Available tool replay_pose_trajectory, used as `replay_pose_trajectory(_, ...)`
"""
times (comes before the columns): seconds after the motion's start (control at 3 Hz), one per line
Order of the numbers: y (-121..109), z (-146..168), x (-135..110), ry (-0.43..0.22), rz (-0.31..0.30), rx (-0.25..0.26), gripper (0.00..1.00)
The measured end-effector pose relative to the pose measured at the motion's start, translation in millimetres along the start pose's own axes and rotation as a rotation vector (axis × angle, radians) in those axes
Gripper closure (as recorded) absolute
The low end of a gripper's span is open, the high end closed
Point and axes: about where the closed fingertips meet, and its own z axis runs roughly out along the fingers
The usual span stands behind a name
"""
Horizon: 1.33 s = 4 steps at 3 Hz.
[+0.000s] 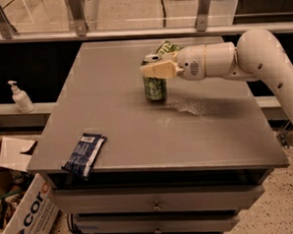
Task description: Place green can upright
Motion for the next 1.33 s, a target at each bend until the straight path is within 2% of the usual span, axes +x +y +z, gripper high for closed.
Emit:
replay_pose_trajectory(0.33, -0.4, -0.7, 1.6, -0.001, 0.0, 0.001, 0.82)
replay_pose_trajectory(1.33, -0.6, -1.1, 2.6, -0.001, 0.0, 0.001, 0.13)
